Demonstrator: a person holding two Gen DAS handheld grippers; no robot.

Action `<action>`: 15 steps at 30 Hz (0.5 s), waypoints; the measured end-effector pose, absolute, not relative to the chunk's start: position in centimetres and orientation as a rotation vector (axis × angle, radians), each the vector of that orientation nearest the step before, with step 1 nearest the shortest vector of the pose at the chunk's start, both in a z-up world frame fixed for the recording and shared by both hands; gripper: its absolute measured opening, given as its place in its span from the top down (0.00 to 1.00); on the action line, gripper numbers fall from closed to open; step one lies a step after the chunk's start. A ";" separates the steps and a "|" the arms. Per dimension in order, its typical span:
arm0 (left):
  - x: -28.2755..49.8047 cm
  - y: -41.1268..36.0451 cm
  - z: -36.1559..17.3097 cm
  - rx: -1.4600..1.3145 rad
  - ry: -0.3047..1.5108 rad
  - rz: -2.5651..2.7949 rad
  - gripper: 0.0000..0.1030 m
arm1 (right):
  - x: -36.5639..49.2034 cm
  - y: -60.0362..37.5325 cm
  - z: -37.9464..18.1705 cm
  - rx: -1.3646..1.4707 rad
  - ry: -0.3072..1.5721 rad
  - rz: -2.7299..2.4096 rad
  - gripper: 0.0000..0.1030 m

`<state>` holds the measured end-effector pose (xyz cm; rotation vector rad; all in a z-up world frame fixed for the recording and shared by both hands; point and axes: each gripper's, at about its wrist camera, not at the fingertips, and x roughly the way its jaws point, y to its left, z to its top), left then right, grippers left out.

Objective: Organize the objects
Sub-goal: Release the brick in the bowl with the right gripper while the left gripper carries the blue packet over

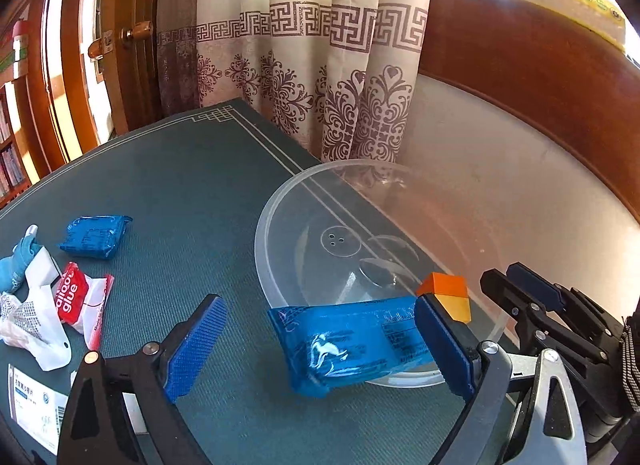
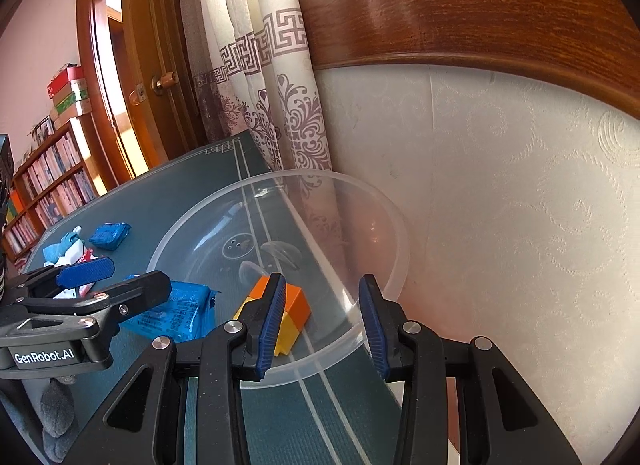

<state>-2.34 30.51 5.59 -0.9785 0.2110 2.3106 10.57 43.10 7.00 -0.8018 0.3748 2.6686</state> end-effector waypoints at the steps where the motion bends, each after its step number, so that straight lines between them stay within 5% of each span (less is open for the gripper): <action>1: -2.4 30.3 5.7 -0.981 0.201 2.313 0.05 | 10.6 43.1 7.0 -0.802 0.375 2.669 0.61; 15: -0.9 28.4 4.2 -1.009 0.295 2.387 0.04 | 10.7 42.5 7.2 -0.791 0.369 2.681 0.61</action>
